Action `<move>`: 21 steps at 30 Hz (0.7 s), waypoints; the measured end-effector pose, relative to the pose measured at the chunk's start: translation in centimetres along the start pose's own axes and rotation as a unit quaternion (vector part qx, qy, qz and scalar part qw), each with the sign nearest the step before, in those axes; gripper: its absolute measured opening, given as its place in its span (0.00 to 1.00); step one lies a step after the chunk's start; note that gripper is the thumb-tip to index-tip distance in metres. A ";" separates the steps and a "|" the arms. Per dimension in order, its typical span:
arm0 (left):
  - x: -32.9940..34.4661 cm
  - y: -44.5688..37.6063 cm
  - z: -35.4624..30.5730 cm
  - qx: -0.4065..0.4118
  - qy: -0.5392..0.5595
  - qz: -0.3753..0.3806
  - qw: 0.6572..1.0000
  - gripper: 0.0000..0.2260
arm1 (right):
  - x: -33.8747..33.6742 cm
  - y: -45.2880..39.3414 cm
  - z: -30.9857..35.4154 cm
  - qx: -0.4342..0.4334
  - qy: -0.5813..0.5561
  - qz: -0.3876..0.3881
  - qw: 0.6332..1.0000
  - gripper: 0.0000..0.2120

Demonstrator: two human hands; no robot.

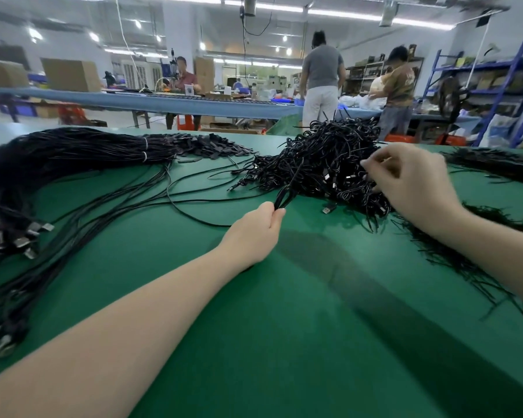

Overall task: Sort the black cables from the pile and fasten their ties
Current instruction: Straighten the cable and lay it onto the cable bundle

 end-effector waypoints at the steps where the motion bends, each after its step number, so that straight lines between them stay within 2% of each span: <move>1: 0.0 0.0 0.0 0.001 0.001 0.002 1.000 0.16 | 1.4 0.7 1.5 -0.001 -0.062 0.009 0.998 0.05; 7: 0.4 0.0 -0.1 0.006 -0.060 0.011 0.998 0.15 | 8.3 4.3 5.3 -0.098 -0.091 -0.010 0.991 0.05; 11: 0.7 -0.1 -0.5 0.047 -0.174 0.027 0.983 0.12 | 8.8 5.0 5.1 -0.143 -0.115 -0.038 0.982 0.04; 14: 1.0 -0.2 -0.9 0.067 -0.252 0.020 0.965 0.13 | 8.4 4.9 5.2 -0.161 -0.114 -0.013 0.980 0.05; 18: 1.2 -0.2 -1.7 0.115 -0.391 -0.030 0.913 0.14 | 7.0 2.7 5.7 -0.246 0.069 0.058 0.965 0.07; 19: 1.2 -0.1 -1.8 0.131 -0.405 -0.033 0.904 0.14 | 6.5 1.7 5.6 -0.242 0.085 0.103 0.961 0.07; 21: 1.1 0.1 -2.2 0.182 -0.412 -0.035 0.892 0.14 | 5.4 0.0 4.8 -0.175 0.037 0.220 0.959 0.07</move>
Point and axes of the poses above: each hand's wrist, its own y-axis away from the middle knuckle, its own x-axis out of the palm, z = x × y, the point moved 3 cm from there along -y, towards the middle knuckle, and after that the axes turned 6 degrees about x, right-handed, at the moved point
